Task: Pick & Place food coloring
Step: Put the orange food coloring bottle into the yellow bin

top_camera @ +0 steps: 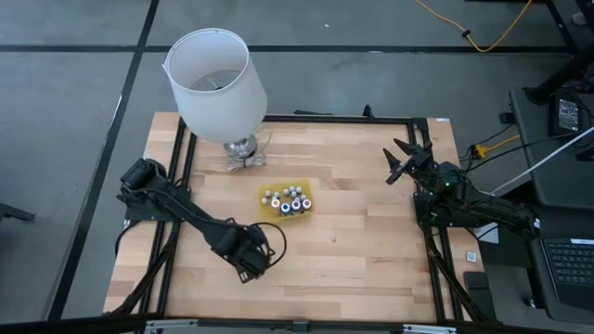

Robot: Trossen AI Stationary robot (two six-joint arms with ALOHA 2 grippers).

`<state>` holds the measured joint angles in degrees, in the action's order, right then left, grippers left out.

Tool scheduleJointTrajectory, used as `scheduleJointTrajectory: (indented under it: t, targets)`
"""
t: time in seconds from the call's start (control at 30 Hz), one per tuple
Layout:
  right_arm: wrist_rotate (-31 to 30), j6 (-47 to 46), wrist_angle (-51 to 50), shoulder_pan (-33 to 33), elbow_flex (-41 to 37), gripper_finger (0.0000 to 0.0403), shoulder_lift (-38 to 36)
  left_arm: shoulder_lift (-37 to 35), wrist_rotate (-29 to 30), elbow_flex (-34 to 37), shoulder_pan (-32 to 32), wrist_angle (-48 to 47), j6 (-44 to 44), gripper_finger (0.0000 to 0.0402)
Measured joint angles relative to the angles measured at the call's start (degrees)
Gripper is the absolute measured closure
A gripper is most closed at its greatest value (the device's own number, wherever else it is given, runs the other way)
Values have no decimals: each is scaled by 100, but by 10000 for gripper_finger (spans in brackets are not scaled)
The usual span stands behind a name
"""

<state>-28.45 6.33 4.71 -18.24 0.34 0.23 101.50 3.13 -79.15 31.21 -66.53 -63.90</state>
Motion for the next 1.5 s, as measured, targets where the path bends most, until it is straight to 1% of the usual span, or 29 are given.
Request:
scheduleJointTrajectory:
  t: [0.1, 0.37, 0.5, 0.6, 0.73, 0.97, 1.33, 1.5]
  targets:
    - [0, 0, 0, -1, 0, 166, 0, 80, -164, 0, 98, -135, -33, 142]
    - [0, 0, 0, -1, 1, 166, 0, 83, -272, 0, 199, -184, -108, 146]
    - [0, 0, 0, 0, 2, 166, 2, 83, -242, 0, 217, -226, -29, 148]
    - [0, 0, 0, -1, 0, 166, 0, 82, -119, 0, 209, -434, 9, 148]
    - [0, 0, 0, -2, 0, 166, 1, 81, -128, 0, 193, -466, 111, 149]
    - [0, 0, 0, 0, 2, 166, 2, 81, -423, 0, 195, -464, 124, 149]
    - [0, 0, 0, -2, 1, 166, 0, 100, -580, 86, 206, -364, 171, 149]
    - [0, 0, 0, 0, 1, 166, 1, 107, -768, 264, 206, -289, 237, 166]
